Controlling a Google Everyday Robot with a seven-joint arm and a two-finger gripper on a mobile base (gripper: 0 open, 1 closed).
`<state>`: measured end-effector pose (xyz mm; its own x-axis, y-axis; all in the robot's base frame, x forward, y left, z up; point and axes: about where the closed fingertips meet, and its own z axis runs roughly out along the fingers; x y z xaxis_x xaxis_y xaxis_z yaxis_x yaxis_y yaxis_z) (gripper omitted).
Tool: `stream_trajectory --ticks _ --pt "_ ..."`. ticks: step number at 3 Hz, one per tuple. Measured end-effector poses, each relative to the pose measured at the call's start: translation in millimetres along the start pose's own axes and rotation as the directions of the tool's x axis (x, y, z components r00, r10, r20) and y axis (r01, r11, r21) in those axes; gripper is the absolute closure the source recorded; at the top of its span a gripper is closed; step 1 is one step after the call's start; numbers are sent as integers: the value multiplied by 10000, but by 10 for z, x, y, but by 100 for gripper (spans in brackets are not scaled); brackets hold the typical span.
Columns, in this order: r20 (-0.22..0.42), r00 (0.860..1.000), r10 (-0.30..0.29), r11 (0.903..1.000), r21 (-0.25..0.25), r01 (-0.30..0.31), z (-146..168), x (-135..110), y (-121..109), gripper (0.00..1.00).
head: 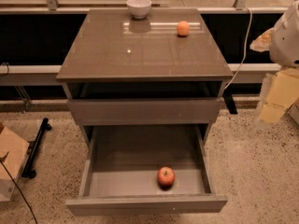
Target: Pick apple from middle drawer and place on counter
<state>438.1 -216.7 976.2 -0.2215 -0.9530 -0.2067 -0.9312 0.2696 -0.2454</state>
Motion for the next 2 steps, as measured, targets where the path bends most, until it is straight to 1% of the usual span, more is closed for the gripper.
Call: stream_trajectory --ticks 1,2 --pt "47 10000 13 10000 74 -14 -9 -11 -5 0" --pt "496 9987 106 9997 225 -118 83 -104 -19 0"
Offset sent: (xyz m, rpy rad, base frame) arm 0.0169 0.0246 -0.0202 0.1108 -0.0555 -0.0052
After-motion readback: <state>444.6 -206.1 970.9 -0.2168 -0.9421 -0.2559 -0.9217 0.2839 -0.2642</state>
